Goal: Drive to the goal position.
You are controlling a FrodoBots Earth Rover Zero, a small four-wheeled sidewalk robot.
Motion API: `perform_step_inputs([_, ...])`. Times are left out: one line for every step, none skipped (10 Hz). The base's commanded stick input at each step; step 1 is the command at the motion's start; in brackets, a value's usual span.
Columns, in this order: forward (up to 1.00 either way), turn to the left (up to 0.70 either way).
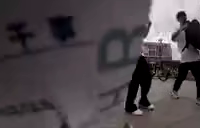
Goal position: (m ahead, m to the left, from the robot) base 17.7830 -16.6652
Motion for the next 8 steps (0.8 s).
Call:
perform_step_inputs([0.45, 0.00])
perform_step_inputs([0.45, 0.00])
perform_step_inputs([0.45, 0.00])
perform_step_inputs([0.45, 0.00])
perform_step_inputs([0.45, 0.05])
perform_step_inputs([0.45, 0.25])
perform_step_inputs([0.45, 0.27])
perform_step_inputs([0.45, 0.27])
